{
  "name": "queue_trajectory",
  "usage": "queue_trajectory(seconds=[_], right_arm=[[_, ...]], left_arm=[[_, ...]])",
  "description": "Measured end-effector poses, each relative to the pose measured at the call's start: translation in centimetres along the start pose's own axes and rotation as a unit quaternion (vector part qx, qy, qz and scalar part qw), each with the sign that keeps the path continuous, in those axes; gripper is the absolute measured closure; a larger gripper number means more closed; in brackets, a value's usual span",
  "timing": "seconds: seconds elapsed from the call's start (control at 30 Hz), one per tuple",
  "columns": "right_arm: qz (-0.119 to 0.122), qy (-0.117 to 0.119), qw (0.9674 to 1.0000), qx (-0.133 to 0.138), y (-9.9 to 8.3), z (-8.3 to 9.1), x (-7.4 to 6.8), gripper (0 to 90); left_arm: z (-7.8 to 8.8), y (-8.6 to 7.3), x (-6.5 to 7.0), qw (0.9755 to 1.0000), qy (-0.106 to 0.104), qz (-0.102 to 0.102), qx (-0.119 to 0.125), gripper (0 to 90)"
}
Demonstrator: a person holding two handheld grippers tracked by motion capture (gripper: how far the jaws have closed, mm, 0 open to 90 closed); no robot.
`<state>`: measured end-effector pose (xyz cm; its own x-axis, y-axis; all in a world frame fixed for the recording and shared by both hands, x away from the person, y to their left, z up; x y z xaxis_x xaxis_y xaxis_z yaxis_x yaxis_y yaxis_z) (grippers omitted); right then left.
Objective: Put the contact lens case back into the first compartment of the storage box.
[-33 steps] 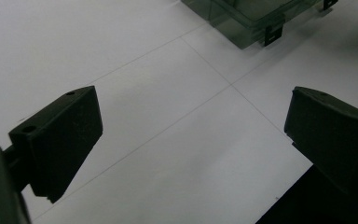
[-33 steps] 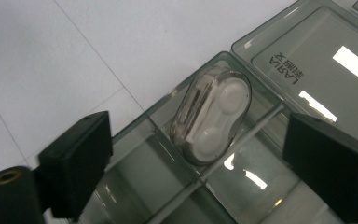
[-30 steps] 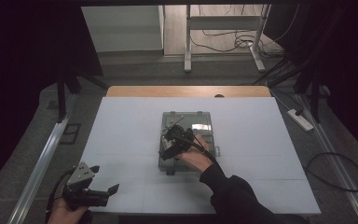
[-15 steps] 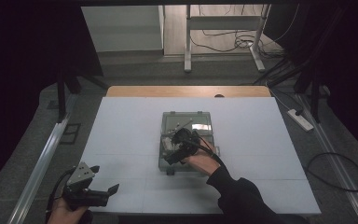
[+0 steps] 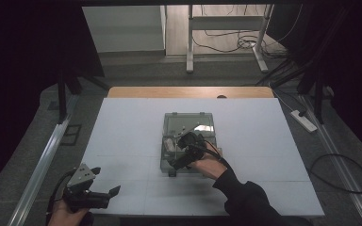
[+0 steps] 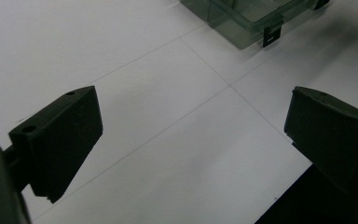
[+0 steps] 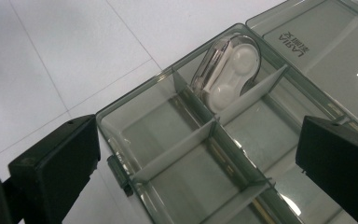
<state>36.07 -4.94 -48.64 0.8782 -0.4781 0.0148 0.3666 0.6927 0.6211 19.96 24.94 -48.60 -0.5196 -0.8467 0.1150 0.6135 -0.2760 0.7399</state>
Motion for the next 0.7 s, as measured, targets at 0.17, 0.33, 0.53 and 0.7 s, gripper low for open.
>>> queue_trajectory(seconds=[0.17,0.33,0.53,0.7], right_arm=[[0.005,-0.001,1.0000,-0.002,-0.5,0.4,-0.1,0.0],[0.010,-0.003,0.9999,0.001,-0.9,0.8,-0.1,0.0],[0.012,0.000,0.9999,0.003,-1.2,1.2,-0.1,0.0],[0.011,0.005,0.9999,0.001,-1.7,1.6,-0.1,0.0]], left_arm=[[0.0,0.0,0.0,1.0000,-0.001,-0.001,0.001,4.1],[0.0,0.0,0.0,1.0000,-0.003,-0.001,0.002,4.0],[0.1,0.0,0.0,1.0000,-0.006,-0.002,0.003,3.9],[0.1,0.0,0.0,1.0000,-0.007,-0.003,0.003,3.8]])
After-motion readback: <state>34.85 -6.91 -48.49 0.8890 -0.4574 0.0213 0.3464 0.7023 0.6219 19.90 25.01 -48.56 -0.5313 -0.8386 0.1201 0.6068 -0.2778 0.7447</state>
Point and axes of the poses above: each handheld gripper's, and its own axes: z roughly backward along the jaws, y roughly out of its top, x roughly to its right, the point moved 2 cm from there along -z, roughly forward along the jaws, and after that the axes turned 5 degrees about z, right-handed, at the moved point
